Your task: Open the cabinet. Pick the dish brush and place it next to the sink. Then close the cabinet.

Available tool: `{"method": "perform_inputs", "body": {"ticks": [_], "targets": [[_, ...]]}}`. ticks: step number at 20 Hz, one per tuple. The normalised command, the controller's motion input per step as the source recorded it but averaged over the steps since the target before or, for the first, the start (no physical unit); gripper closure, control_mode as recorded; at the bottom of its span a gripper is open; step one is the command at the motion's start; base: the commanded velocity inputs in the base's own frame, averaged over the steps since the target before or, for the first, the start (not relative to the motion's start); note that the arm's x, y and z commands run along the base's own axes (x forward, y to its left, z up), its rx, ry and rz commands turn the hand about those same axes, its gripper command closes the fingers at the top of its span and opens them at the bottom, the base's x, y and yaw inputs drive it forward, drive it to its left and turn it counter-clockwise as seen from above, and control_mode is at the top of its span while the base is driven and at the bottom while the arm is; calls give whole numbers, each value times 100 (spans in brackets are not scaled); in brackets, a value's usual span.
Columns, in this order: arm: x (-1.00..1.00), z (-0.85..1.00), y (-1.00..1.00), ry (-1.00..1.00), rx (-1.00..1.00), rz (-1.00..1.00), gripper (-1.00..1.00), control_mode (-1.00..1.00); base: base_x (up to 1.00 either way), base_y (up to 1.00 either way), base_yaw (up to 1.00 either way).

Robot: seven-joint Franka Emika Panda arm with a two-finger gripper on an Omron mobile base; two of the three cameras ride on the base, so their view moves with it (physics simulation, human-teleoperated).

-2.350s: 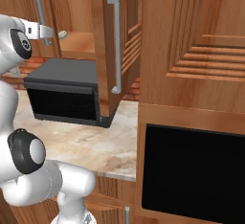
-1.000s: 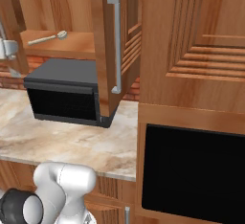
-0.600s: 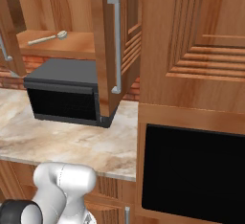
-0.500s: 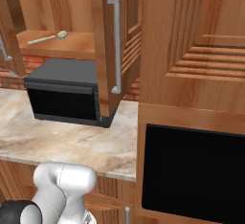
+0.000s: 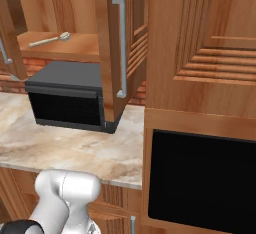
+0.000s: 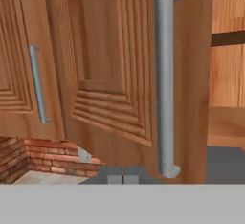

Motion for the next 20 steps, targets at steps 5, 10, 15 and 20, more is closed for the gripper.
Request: {"method": "perform_inputs", "body": {"ticks": [5, 10, 15, 20], "targets": [[-1, 0, -100, 2, 27, -45, -100, -100, 0, 0, 0], [-1, 1, -92, 0, 18, -29, -100, -100, 0, 0, 0], [0, 23, -59, 0, 16, -14, -100, -100, 0, 0, 0], [11, 25, -63, 7, 9, -5, -100, -100, 0, 0, 0]]}}
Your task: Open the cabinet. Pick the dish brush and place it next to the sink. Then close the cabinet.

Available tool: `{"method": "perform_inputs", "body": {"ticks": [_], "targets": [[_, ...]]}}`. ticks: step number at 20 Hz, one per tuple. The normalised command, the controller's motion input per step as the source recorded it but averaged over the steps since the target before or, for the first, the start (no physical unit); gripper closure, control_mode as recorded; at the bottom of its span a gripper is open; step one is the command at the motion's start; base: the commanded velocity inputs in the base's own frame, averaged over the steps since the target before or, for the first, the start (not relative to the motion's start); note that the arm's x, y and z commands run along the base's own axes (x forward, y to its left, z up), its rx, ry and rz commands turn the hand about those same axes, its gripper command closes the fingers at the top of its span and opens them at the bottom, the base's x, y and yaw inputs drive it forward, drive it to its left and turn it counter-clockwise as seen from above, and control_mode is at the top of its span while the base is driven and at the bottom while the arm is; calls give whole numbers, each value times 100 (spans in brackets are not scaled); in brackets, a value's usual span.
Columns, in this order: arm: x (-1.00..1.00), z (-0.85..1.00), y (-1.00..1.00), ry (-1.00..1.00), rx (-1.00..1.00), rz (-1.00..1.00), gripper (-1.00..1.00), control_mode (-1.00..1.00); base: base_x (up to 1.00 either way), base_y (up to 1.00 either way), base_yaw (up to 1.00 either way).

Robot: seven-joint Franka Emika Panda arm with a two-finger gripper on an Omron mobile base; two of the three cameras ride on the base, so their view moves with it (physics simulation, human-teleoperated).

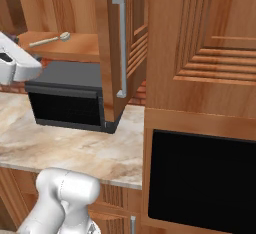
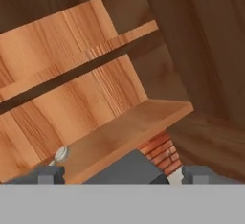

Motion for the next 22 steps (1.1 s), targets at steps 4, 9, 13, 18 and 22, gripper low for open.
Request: {"method": "perform_inputs", "body": {"ticks": [4, 9, 13, 18, 22], "targets": [[35, 8, -31, 25, 5, 0, -100, -100, 0, 0, 0], [56, 0, 0, 30, 6, 7, -100, -100, 0, 0, 0], [81, -13, 0, 16, 11, 14, -100, -100, 0, 0, 0], [91, -32, 0, 1, 15, 16, -100, -100, 0, 0, 0], [73, -20, 1, 0, 20, 15, -100, -100, 0, 0, 0]]}}
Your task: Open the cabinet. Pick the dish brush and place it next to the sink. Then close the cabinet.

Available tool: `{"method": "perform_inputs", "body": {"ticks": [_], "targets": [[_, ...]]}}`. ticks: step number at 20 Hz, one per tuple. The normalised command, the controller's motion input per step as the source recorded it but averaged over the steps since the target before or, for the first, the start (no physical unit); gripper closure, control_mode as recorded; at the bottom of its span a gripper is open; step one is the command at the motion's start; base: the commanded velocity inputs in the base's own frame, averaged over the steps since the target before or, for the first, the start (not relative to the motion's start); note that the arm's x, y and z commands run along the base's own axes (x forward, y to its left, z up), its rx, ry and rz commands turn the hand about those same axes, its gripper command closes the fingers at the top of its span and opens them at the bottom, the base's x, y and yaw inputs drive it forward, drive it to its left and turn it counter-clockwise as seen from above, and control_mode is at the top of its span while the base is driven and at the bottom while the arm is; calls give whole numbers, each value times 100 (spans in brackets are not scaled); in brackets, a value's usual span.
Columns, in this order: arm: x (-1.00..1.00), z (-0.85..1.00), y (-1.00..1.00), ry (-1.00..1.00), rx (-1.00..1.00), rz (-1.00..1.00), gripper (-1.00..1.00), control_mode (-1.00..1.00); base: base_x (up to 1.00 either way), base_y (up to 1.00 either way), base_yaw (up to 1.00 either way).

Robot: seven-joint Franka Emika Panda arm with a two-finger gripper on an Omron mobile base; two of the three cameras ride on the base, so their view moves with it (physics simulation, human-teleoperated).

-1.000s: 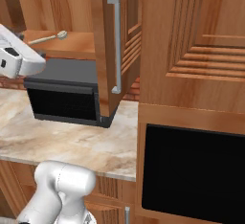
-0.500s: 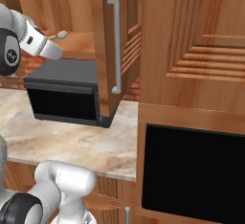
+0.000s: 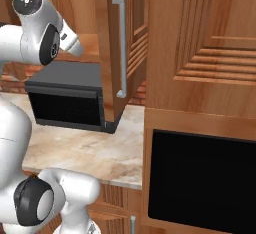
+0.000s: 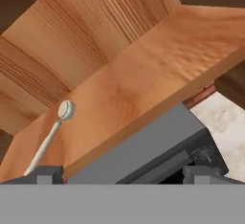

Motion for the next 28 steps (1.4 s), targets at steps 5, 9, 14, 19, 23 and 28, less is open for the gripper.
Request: {"method": "perform_inputs", "body": {"ticks": [5, 9, 14, 19, 23, 28], "targets": [[64, -11, 6, 0, 21, 13, -100, -100, 0, 0, 0], [51, -1, 0, 0, 19, 10, -100, -100, 0, 0, 0], [2, 2, 26, 0, 21, 17, -100, -100, 0, 0, 0], [-3, 4, 40, 2, 14, 22, -100, -100, 0, 0, 0], [0, 19, 23, 0, 12, 20, -100, -100, 0, 0, 0], [0, 2, 11, 2, 10, 22, -100, -100, 0, 0, 0]]}}
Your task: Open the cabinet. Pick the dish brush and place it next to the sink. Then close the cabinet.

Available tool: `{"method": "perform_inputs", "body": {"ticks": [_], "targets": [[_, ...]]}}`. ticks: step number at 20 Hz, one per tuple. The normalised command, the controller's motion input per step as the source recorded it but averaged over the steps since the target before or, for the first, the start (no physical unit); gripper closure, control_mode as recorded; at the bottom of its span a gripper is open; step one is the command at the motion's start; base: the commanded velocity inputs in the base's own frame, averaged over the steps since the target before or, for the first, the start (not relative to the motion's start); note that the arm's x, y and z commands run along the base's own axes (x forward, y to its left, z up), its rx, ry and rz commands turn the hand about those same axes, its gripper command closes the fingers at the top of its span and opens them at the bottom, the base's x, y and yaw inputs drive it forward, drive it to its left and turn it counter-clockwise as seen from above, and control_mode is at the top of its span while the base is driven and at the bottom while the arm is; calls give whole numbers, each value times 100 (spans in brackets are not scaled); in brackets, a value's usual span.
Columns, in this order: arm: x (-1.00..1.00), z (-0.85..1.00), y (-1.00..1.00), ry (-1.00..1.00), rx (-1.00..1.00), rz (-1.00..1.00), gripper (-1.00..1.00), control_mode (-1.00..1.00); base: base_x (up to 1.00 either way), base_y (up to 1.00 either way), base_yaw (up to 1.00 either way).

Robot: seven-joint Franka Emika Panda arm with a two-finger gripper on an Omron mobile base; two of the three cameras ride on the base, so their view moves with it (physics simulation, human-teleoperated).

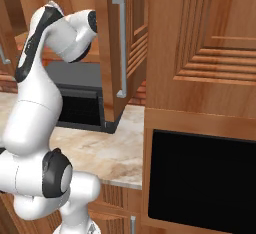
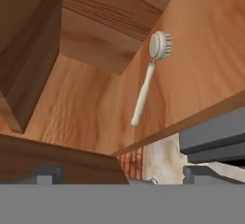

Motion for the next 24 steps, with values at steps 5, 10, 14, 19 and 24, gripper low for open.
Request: {"method": "perform_inputs", "body": {"ticks": [5, 10, 14, 19, 24], "targets": [[-5, 0, 9, 11, 8, 28, -100, -100, 0, 0, 0], [-7, 0, 24, 8, 5, 28, -100, -100, 0, 0, 0], [0, 1, 30, 1, 3, 24, -100, -100, 0, 0, 0], [1, 0, 34, 1, 1, 17, -100, -100, 0, 0, 0], [7, 0, 26, 4, 0, 11, -100, -100, 0, 0, 0]]}}
